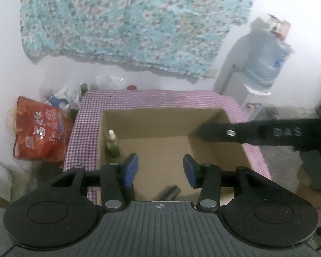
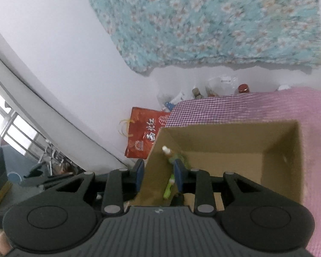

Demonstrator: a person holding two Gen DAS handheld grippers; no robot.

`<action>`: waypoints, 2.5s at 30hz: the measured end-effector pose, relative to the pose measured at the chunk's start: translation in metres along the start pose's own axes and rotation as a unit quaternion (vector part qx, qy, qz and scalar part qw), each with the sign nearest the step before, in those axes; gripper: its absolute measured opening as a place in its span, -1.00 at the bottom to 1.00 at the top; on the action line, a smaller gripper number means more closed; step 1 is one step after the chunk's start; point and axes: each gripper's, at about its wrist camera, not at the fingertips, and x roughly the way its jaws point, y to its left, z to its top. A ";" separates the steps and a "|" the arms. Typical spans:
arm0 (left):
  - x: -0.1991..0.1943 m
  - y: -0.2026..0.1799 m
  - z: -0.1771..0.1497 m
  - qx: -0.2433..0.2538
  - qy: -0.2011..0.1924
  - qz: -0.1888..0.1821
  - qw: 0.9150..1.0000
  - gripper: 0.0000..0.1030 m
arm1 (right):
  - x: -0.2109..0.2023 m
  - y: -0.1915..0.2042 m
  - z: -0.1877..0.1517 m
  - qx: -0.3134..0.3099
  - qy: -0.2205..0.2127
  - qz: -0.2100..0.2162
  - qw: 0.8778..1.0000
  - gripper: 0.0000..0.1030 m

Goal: Organize rigid objects
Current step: 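Lift the dropper bottle into the box and release it from the right tool, then reach to the gold-lidded jar and grasp it with the right tool, then lift the gold-lidded jar off the table with the right tool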

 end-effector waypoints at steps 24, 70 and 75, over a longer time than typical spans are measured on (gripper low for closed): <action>0.062 -0.066 -0.138 0.093 0.054 0.002 0.994 -0.03 | -0.031 -0.077 -0.168 0.142 0.016 -0.051 0.988 0.04; 0.097 -0.133 -0.168 0.169 0.100 -0.071 0.978 -0.03 | -0.011 -0.141 -0.212 0.209 0.089 -0.065 0.972 -0.10; 0.098 -0.136 -0.171 0.170 0.105 -0.076 0.977 -0.03 | -0.016 -0.143 -0.217 0.216 0.084 -0.065 0.971 -0.10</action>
